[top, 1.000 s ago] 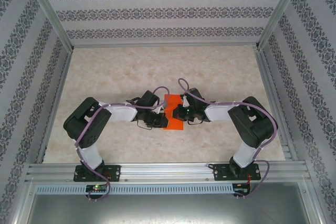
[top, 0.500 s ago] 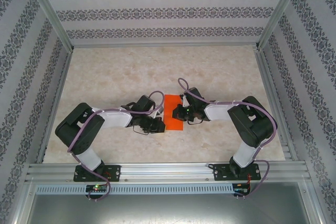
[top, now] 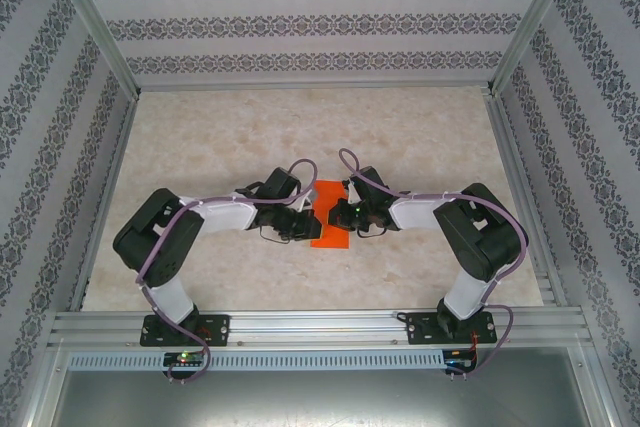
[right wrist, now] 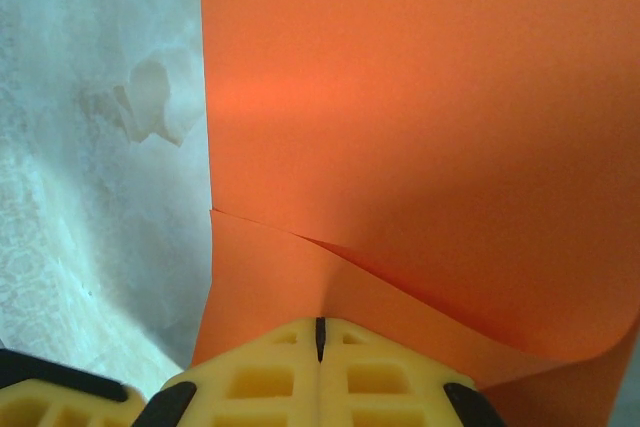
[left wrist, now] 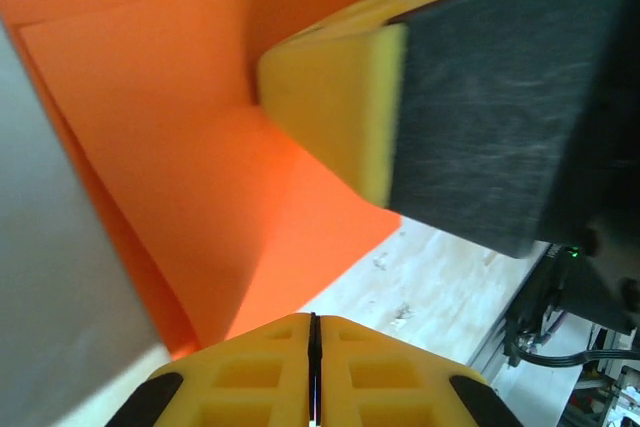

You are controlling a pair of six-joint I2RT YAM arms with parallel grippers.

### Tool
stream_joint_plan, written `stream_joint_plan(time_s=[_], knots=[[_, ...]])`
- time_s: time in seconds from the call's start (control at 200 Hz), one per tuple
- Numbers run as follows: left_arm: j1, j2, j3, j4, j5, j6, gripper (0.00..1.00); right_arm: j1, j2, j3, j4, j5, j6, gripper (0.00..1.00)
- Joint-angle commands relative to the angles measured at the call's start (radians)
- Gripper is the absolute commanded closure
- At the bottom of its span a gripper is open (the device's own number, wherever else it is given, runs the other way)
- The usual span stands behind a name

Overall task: Fold a paper plane with a square sheet of paper (fold left side to right side)
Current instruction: Fold the triangle a second time at the center of the table.

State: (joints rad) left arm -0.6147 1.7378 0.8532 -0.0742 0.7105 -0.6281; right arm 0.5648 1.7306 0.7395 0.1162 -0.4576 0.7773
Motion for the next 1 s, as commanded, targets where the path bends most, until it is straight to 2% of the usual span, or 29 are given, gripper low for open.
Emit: stream_joint_plan(time_s=[0.0,0.16,0.255,0.39,0.57,0.994], knots=[[0.004,0.021,-0.021,-0.001,0.014,0.026,0.88,-0.008,0.034,-0.007,-0.075,0.057,-0.029,0.97],[0.004,0.047,-0.049,-0.023,-0.051,0.031,0.91,-0.008,-0.002,-0.012,-0.068,0.058,-0.038,0.97],[0.004,0.055,-0.077,-0.001,-0.073,0.021,0.96,-0.008,-0.040,-0.022,-0.066,0.059,-0.062,0.97],[0.004,0.078,-0.108,0.069,-0.064,-0.007,1.00,-0.011,-0.124,-0.062,-0.047,0.055,-0.088,0.98],[0.004,0.085,-0.127,0.096,-0.055,-0.019,1.00,0.028,-0.222,-0.060,-0.142,0.067,-0.158,1.00],[0.003,0.083,-0.117,0.065,-0.074,-0.003,1.00,0.105,-0.070,0.021,-0.081,0.006,-0.132,1.00]])
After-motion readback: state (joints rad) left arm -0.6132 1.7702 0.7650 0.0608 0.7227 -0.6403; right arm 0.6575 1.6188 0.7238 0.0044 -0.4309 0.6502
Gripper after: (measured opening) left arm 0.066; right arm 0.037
